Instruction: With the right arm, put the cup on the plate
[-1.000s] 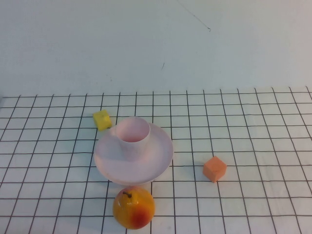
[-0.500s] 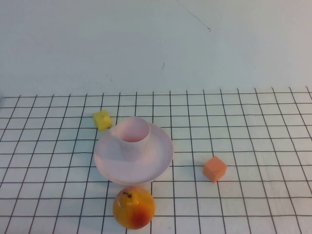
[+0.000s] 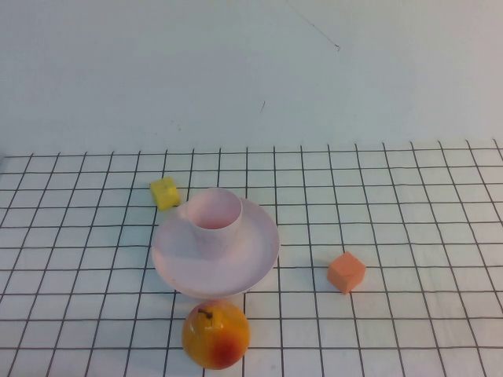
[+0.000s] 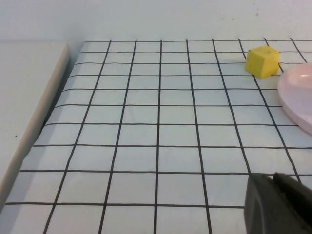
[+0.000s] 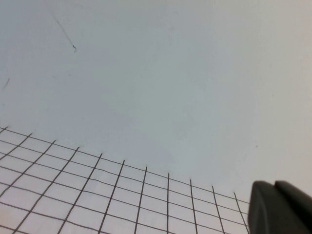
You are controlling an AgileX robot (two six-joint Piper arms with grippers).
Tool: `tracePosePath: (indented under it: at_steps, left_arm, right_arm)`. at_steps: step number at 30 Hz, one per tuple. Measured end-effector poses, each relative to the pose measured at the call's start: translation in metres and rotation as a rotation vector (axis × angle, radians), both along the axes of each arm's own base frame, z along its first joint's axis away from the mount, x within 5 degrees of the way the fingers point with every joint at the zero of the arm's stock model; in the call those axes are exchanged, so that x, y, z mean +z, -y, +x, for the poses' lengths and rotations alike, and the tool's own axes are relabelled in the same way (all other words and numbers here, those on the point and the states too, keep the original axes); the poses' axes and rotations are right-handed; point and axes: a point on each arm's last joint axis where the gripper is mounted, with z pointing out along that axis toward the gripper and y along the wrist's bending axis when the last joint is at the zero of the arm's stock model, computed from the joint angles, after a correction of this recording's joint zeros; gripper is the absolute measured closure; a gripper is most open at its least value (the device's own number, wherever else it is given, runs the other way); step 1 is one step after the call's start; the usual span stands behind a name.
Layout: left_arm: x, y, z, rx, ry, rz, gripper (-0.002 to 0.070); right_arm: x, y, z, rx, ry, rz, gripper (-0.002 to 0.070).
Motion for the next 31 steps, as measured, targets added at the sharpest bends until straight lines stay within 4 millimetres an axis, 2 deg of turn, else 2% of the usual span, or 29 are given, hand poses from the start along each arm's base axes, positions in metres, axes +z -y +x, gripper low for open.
tracePosePath:
  at_steps: [10,13,16,26,31]
  left_arm:
    - [0.0,0.0,0.0,0.0,0.0,0.0,0.0678]
    - [0.0,0.0,0.0,0.0,0.0,0.0,0.0678]
    - [0.0,0.0,0.0,0.0,0.0,0.0,0.0678]
    - [0.0,0.0,0.0,0.0,0.0,0.0,0.0678]
    - [0.0,0.0,0.0,0.0,0.0,0.0,0.0678]
  right_arm:
    - [0.0,0.0,0.0,0.0,0.001,0.002,0.0678]
    - [-0.001,0.0,0.0,0.0,-0.012,0.069,0.0678]
    - [-0.005,0.001,0.0,-0.012,-0.064,0.138,0.0678]
    - [-0.027,0.0,-0.003,-0.029,-0.307,0.213,0.0678]
    - [-0.032,-0.002,-0.005,-0.018,-0.367,0.284,0.0678]
